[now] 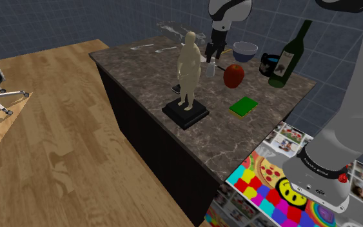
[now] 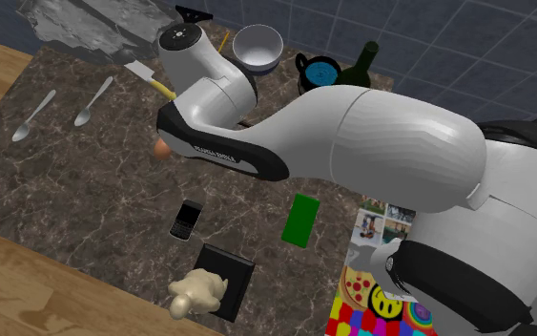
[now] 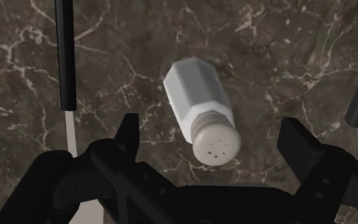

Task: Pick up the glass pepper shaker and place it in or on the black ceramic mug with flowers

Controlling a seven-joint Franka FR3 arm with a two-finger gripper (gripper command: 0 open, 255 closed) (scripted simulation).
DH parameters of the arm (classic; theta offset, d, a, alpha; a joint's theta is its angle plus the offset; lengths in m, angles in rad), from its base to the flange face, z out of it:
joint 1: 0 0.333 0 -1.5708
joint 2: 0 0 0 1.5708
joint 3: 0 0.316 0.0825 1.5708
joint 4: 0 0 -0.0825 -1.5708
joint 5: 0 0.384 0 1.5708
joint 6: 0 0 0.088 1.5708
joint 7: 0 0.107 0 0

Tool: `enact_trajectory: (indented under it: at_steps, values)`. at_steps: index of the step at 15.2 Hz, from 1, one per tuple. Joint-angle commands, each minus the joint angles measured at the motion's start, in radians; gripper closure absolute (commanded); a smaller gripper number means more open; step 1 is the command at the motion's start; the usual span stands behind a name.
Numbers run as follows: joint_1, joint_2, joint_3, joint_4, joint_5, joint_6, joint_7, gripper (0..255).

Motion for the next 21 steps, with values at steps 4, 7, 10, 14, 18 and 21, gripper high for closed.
enact_trajectory:
  at_steps: [4, 7, 10, 14, 18, 21]
  values:
    - [0.000, 0.000, 0.000, 0.000, 0.000, 0.000, 0.000, 255]
    - [0.000, 0.000, 0.000, 0.001, 0.000, 0.000, 0.000, 255]
    - [-0.001, 0.000, 0.000, 0.001, 0.000, -0.001, -0.001, 255]
    - [0.001, -0.016, -0.002, 0.019, -0.006, -0.034, 0.006, 255]
    - [0.002, -0.034, -0.005, 0.047, -0.014, -0.079, 0.015, 255]
    - [0.002, -0.046, -0.007, 0.072, -0.019, -0.115, 0.020, 255]
